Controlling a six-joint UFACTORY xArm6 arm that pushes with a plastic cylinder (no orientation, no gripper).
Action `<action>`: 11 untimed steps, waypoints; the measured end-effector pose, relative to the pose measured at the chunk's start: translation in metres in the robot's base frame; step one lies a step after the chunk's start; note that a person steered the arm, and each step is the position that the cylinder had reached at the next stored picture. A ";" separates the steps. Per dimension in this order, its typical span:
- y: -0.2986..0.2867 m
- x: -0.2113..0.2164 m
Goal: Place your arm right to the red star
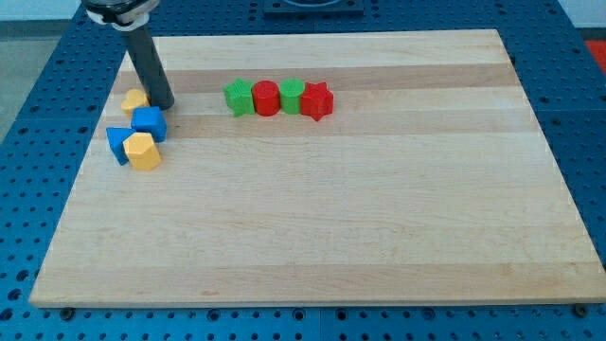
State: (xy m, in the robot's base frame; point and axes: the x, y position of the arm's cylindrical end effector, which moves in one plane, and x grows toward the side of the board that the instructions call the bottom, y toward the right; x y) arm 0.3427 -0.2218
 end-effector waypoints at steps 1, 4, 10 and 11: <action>-0.008 0.000; 0.068 -0.060; 0.280 -0.015; 0.280 -0.002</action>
